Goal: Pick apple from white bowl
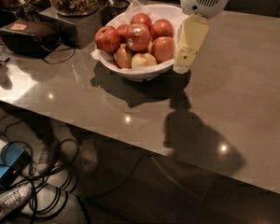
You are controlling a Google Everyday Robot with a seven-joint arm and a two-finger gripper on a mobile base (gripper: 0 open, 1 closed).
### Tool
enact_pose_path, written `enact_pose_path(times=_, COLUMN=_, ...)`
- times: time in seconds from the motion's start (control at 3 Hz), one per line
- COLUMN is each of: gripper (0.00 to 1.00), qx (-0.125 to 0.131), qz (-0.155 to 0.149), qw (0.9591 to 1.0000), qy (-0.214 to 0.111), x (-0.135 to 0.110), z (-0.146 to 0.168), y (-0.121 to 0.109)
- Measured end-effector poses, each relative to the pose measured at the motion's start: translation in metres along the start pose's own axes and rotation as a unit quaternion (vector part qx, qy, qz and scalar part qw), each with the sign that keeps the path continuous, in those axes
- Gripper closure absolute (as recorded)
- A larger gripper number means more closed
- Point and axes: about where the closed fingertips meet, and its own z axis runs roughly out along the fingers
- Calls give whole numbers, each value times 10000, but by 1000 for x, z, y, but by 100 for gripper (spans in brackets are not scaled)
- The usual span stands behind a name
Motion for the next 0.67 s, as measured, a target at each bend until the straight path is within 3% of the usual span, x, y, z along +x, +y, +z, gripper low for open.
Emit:
enact_pose_path(times=0.33, gripper=0, qx=-62, qz=35, qw=9999, qy=-153, x=-5, z=4, y=-4)
enact_pose_path(times=0.67, gripper=0, qx=-421, qz=240, qw=9979, qy=-424, x=-27, z=21, y=-20)
